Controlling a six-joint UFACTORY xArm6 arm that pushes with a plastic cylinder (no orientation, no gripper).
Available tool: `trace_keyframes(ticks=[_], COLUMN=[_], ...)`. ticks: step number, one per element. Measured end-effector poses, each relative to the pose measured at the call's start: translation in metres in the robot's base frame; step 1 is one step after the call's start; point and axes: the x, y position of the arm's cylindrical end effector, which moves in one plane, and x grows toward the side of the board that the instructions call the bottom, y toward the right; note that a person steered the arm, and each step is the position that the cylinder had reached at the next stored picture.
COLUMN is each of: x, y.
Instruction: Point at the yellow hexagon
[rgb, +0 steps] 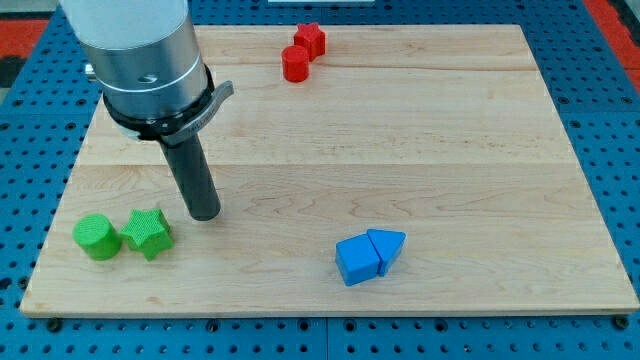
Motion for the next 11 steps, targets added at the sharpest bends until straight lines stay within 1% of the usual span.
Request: trace_keyframes(ticks=[1, 4, 5, 6, 7, 8, 10, 11], x=[-0.008, -0.054, -0.08, -0.127, -0.186, -0.244, -0.309, -0.319], y=[0.0, -0.029, -0.064, -0.109, -0.125, -0.125, -0.123, -0.099])
